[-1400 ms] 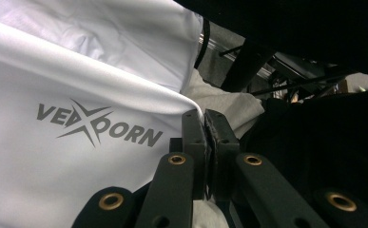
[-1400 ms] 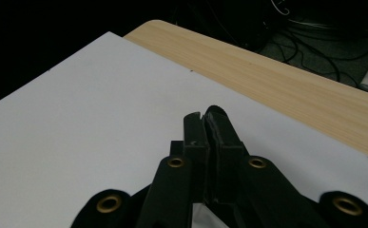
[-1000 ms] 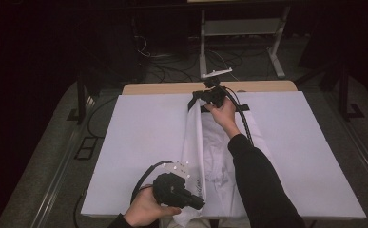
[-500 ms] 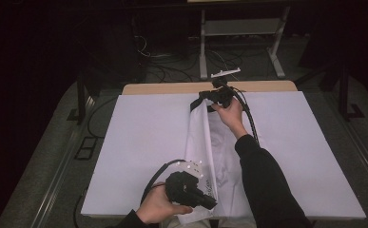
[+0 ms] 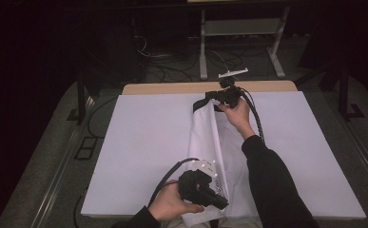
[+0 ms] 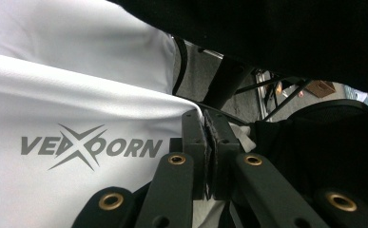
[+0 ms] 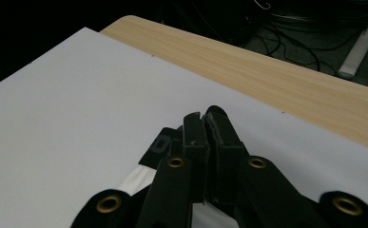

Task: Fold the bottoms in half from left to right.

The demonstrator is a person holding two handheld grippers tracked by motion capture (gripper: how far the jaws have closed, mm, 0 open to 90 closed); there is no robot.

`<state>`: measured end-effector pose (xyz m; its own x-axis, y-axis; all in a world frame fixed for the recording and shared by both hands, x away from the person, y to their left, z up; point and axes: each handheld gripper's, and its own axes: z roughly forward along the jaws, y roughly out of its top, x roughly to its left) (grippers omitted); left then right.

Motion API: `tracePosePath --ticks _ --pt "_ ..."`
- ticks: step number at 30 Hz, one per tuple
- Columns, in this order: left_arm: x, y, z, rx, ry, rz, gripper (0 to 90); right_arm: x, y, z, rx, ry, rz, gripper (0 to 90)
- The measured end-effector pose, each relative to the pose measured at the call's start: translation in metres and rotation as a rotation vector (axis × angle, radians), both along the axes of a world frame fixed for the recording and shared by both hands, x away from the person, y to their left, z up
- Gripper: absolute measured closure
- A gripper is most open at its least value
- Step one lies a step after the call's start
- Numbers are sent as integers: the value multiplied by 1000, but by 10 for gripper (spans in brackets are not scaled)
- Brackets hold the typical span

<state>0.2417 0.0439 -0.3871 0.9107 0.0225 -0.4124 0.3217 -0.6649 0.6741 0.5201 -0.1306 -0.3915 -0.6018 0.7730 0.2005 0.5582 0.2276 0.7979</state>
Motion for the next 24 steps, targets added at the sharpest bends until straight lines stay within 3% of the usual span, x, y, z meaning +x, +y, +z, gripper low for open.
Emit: tracePosePath --ticks 24 --pt "4 -46 -4 -17 12 -54 866 2 -45 -6 16 26 5 853"
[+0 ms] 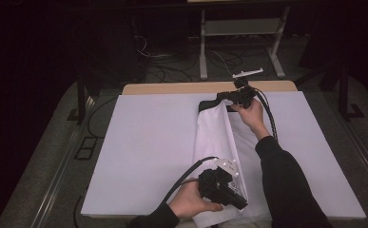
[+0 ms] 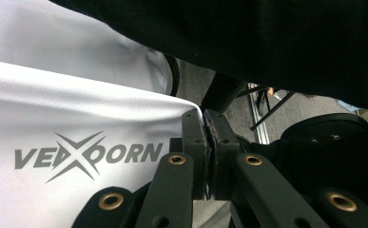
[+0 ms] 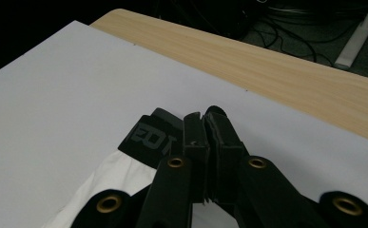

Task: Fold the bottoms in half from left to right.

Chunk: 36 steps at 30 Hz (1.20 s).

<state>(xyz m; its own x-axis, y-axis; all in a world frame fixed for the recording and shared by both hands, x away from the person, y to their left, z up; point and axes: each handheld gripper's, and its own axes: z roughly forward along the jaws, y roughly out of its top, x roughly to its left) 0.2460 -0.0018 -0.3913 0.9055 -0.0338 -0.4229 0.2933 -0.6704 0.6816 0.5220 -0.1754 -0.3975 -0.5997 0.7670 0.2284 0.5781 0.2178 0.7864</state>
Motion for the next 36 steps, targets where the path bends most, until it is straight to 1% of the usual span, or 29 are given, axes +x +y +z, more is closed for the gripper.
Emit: tracePosePath --ticks 2,5,8,10,11,13,21,23,27,32,36 --pt "0 -3 -1 -10 -8 -6 866 0 -3 -1 1 4 0 853" --pt "0 -7 -1 -27 -12 -11 866 -1 -8 -3 -19 1 7 853" --pt "1 -11 -2 -27 -4 -17 866 -1 -12 -4 -29 3 10 853" --pt "1 -15 -4 -26 -8 -28 866 -2 -15 -4 -34 -3 11 853" --pt "1 -17 -4 -23 -17 -37 866 -2 -16 -3 -33 -2 10 853" --pt "1 -21 -5 -21 -21 -38 866 -2 -20 -3 -34 -7 10 853" --pt "4 -34 -6 -34 -21 -43 866 -2 -30 -3 -45 -11 0 853" --pt "4 -38 -7 -42 -18 -46 866 -2 -33 -2 -58 -19 -1 853" --pt "5 -45 -10 -41 -9 -47 866 -2 -40 -1 -74 -20 -7 853" --pt "7 -53 -13 -62 6 -37 866 -1 -49 0 -85 -16 -12 853" --pt "8 -60 -16 -62 13 -44 866 -2 -55 2 -96 -23 -12 853"
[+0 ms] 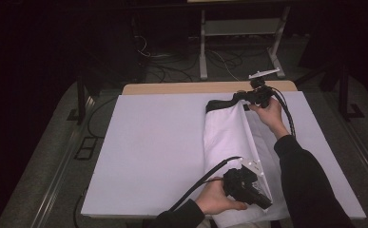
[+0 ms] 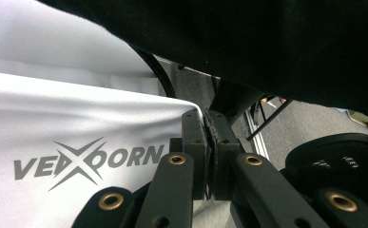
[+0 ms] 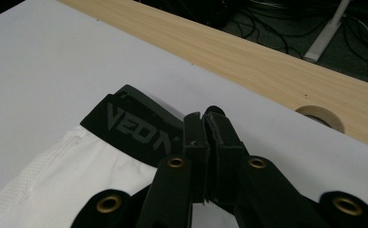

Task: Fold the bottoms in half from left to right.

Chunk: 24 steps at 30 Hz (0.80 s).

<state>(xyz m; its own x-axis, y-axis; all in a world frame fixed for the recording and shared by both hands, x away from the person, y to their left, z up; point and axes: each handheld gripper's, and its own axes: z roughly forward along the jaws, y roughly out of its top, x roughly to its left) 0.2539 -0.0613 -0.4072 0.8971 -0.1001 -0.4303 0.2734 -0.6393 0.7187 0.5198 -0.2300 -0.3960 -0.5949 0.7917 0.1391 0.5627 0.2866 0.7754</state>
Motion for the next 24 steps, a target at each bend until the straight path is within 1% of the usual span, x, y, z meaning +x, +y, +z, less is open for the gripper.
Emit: tracePosePath --ticks 1,4,13,14,20,24 --pt "0 -2 -1 0 4 1 866 0 -1 1 1 -3 4 853" --pt "1 -7 -4 -2 13 -2 866 -1 -5 2 -18 -5 11 853" --pt "5 -28 -12 0 35 -9 865 -2 -17 -2 -18 -4 14 853" --pt "6 -30 -13 3 33 -13 865 -2 -18 -3 -21 -5 16 853" --pt "9 -42 -21 19 52 -12 864 -2 -25 -8 -14 -3 15 853" --pt "10 -48 -25 19 62 -8 864 -2 -28 -11 -15 -5 11 853"
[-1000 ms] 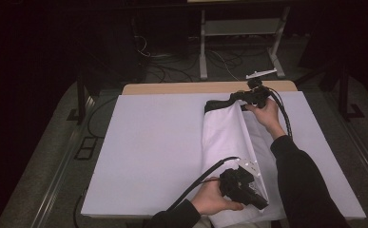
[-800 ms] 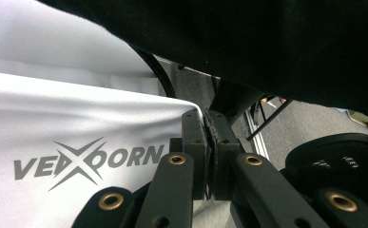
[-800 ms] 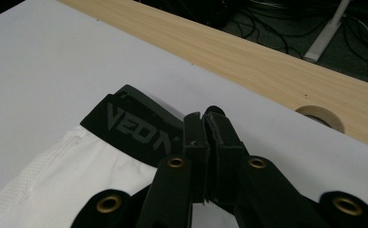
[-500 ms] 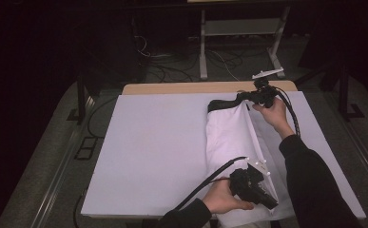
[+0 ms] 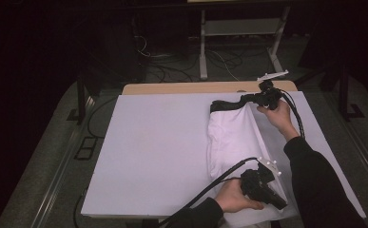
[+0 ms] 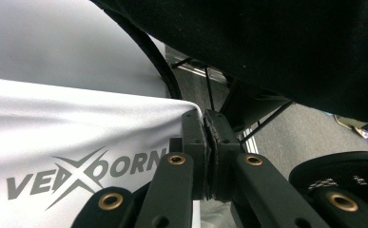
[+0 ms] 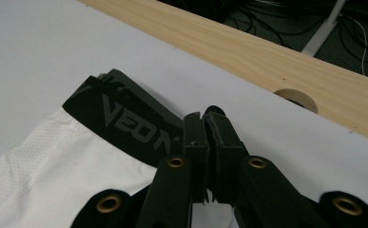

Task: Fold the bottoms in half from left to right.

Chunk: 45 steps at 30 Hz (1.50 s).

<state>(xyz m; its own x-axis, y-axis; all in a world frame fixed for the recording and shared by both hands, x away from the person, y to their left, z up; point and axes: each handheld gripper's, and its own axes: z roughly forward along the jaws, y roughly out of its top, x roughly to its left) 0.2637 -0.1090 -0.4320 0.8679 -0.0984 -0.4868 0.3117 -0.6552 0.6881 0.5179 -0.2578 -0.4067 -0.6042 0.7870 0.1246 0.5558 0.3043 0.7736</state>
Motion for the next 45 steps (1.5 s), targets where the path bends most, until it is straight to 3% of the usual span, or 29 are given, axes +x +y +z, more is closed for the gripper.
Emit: tracePosePath --ticks 23,25,27,29,34,39,45 --pt "7 -22 -18 23 61 26 857 4 -6 -9 -10 8 -7 851" --pt "7 -22 -19 16 72 38 828 4 -7 -10 -9 14 -10 843" --pt "7 -22 -18 8 77 44 737 5 -9 -10 8 31 -26 823" --pt "7 -21 -16 1 56 61 667 5 -11 -11 20 41 -39 773" --pt "3 -13 -11 -5 -37 161 332 2 -13 -11 27 48 -79 552" --pt "9 -2 -10 -22 -38 215 216 -1 -18 -7 76 47 -87 381" --pt "15 7 -5 -24 -65 251 106 -6 -17 -2 81 43 -71 128"
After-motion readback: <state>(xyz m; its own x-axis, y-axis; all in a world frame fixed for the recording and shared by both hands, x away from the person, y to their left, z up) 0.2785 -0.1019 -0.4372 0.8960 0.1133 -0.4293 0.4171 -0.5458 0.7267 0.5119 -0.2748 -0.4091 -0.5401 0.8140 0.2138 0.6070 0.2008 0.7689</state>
